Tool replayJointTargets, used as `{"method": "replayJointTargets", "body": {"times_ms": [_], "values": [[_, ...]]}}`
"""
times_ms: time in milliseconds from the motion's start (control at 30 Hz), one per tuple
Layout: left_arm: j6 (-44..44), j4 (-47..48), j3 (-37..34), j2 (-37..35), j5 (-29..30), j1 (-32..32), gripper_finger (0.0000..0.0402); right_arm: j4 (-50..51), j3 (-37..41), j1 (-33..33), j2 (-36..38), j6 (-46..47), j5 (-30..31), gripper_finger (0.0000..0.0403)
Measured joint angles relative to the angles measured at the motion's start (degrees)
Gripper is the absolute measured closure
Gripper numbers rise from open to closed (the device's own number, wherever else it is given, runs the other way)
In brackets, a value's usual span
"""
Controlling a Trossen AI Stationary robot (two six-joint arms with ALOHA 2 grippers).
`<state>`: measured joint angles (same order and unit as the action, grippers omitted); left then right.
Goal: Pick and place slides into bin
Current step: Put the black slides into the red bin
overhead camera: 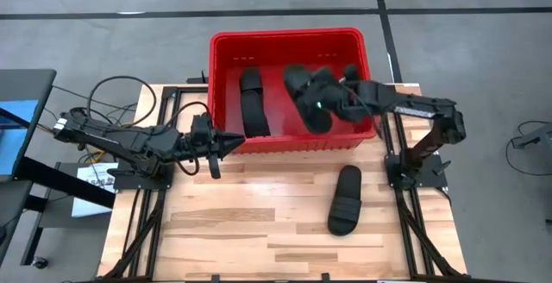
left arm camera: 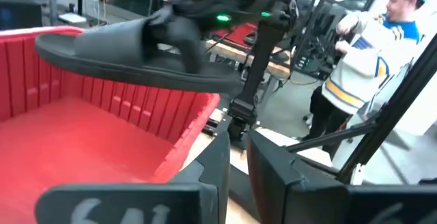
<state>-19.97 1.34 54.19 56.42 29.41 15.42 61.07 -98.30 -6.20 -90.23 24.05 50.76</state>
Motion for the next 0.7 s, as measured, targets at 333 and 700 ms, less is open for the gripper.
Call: {"method": "replayJointTargets", "body": {"times_ms": [333, 700], "values": [[9.46, 0.02, 0.00, 0.02, 0.10, -0.02, 0.0360, 1.58, -0.02, -14.54, -2.94, 0.13, -6.41, 0.0403], [15.53, -1.32, -0.07, 0.02, -0.17, -0.07, 0.0360, 6.19, 0.00, -22.21, -11.05, 1.02, -10.24, 0.0402]]}}
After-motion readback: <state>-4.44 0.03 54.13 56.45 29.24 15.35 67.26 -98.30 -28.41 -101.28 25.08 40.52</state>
